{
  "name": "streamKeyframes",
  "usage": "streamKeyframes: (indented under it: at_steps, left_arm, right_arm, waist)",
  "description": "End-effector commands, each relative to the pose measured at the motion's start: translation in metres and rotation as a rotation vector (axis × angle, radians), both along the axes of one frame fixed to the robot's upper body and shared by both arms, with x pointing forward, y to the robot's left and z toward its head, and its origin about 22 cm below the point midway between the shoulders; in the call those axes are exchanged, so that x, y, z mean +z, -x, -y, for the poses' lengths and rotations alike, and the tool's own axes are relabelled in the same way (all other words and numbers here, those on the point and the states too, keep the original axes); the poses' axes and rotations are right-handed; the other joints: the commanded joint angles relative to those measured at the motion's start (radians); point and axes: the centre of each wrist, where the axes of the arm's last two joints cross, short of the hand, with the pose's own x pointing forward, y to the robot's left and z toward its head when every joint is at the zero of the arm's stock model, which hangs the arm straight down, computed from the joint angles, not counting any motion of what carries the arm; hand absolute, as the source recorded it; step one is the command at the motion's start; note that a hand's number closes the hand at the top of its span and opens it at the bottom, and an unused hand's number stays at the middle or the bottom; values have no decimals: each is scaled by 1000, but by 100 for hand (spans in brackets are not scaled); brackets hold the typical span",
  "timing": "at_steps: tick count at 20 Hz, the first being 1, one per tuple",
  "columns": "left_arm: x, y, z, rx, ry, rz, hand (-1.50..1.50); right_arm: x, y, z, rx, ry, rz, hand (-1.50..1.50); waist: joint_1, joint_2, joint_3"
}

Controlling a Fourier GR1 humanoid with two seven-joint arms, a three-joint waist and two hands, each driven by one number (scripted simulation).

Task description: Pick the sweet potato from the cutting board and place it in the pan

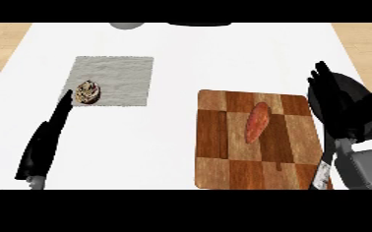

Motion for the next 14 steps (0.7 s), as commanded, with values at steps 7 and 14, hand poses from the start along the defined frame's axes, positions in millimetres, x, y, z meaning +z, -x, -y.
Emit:
streamKeyframes:
  at_steps: [7, 14]
  left_arm:
    - [-41, 16, 49, 206, 524, -136, 0]
    - [-40, 15, 37, 233, 564, -149, 0]
  right_arm:
    - [-29, 26, -48, -231, 201, 48, 150]
    - [-81, 76, -128, -656, 333, 151, -150]
  waist:
    - [7, -13, 8]
    - [-14, -16, 9]
